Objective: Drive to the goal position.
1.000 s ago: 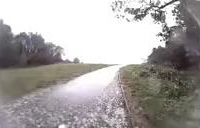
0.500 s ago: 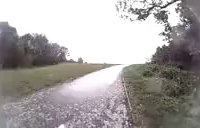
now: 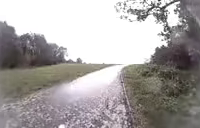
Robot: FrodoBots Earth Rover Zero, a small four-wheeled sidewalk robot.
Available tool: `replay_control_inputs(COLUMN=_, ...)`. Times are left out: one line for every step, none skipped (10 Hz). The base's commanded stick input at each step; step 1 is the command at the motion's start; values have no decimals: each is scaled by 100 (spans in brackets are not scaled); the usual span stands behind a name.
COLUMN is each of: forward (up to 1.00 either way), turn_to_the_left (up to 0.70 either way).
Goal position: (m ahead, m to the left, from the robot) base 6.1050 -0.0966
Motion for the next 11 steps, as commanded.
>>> replay_control_inputs(forward=85, turn_to_the_left=0)
replay_control_inputs(forward=85, turn_to_the_left=0)
replay_control_inputs(forward=85, turn_to_the_left=0)
replay_control_inputs(forward=85, turn_to_the_left=0)
replay_control_inputs(forward=85, turn_to_the_left=0)
replay_control_inputs(forward=85, turn_to_the_left=0)
replay_control_inputs(forward=85, turn_to_the_left=0)
replay_control_inputs(forward=85, turn_to_the_left=0)
replay_control_inputs(forward=85, turn_to_the_left=0)
replay_control_inputs(forward=85, turn_to_the_left=0)
replay_control_inputs(forward=85, turn_to_the_left=0)
